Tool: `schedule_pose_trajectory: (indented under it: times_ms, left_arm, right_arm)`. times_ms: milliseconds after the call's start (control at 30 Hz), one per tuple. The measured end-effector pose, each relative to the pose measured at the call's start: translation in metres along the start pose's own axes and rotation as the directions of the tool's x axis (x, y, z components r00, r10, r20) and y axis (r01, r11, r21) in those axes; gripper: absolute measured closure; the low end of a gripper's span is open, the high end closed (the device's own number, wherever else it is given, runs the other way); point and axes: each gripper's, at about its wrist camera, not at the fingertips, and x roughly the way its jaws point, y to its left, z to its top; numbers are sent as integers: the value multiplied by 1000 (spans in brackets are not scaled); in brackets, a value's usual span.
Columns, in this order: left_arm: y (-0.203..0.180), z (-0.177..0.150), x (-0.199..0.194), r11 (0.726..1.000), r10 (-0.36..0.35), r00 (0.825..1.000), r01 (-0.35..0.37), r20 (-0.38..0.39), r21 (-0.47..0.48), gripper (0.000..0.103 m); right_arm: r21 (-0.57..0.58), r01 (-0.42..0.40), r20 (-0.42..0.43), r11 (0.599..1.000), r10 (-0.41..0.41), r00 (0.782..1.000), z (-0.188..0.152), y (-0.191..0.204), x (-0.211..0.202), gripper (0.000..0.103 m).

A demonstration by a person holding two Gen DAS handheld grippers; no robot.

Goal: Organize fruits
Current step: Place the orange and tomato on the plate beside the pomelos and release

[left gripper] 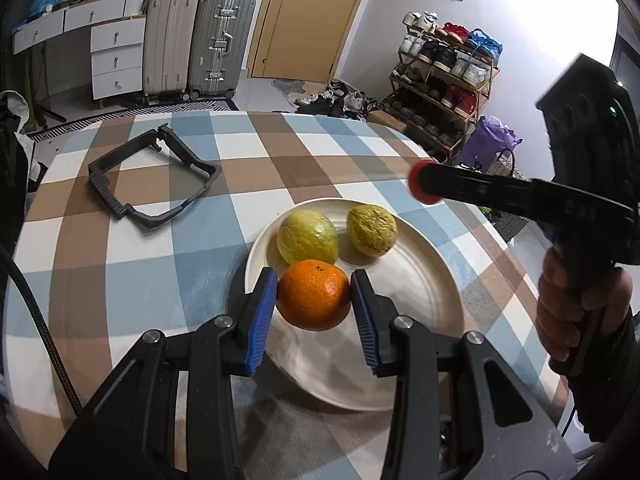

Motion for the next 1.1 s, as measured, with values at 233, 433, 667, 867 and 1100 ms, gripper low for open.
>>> schedule_pose_trajectory:
  times_ms: [233,433,667,867,1100]
  left_arm:
    - [10,4,23,1000,-6,1000,6,-24,5,68]
    - [11,5,34,1000,1,999,-1,-33,20,68]
    - [11,5,38,1000,20,999,-19,-39,19,68]
    - [11,8,28,999,37,999,-37,-23,6,67]
    - [-5,5,3,997,76,997,-76,3,10,52]
  right_arm:
    - [-63,60,-70,996,-64,996,11,-7,53,72]
    - [-92,126,-113,988,-136,984,10,-14,85,72]
    - [-113,150,-115,982,-163,980,10,-15,95,71]
    - [-97,140,-93,985,-149,984,10,-15,85,57]
    - [-71,139,-3,988,-140,990,5,-8,38,54]
